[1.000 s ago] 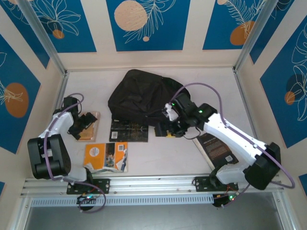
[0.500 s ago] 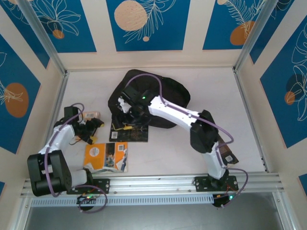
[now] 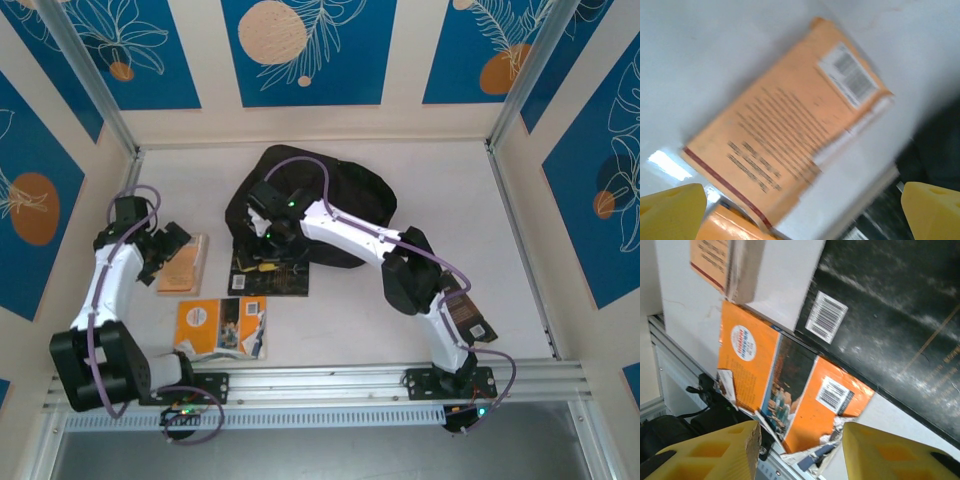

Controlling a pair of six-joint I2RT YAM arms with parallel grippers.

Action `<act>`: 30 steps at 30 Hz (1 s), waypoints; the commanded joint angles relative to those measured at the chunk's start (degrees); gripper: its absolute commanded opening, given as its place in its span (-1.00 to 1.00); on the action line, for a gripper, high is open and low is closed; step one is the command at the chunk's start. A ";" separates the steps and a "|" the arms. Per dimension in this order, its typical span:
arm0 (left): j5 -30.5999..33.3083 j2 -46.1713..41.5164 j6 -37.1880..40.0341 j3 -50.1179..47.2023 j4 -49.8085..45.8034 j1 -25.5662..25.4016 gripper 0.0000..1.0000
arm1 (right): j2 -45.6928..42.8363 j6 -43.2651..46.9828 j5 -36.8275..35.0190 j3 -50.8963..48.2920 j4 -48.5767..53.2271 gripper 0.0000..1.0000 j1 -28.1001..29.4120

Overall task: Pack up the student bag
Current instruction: Pick up the book from the middle-left of the table.

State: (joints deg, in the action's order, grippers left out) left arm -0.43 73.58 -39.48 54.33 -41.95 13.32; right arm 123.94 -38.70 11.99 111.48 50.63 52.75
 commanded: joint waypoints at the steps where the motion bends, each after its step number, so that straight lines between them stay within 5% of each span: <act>1: 2.96 5.49 -0.33 0.74 3.37 4.37 1.00 | -4.29 1.90 1.97 -2.64 1.45 -0.02 -0.37; 12: -14.38 15.59 -1.75 -1.49 13.91 8.70 0.96 | -1.68 2.22 5.59 -0.63 2.26 0.07 -1.51; 20: -23.49 15.11 -3.94 -7.86 17.58 8.71 0.95 | 17.45 -0.19 0.56 27.44 11.42 0.27 -1.65; 28: -29.06 12.96 -6.15 -11.43 21.21 6.98 0.90 | 42.89 -5.29 4.13 68.58 24.05 0.29 -2.28; 30: -29.58 12.58 -6.89 -11.68 21.04 6.50 0.89 | 43.26 -6.90 6.22 66.50 22.28 0.29 -2.66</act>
State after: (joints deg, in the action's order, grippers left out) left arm -25.67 85.84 -44.51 45.04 -18.61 21.34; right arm 165.01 -42.24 15.09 175.35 67.88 51.03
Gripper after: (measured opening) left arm 0.948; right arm 0.646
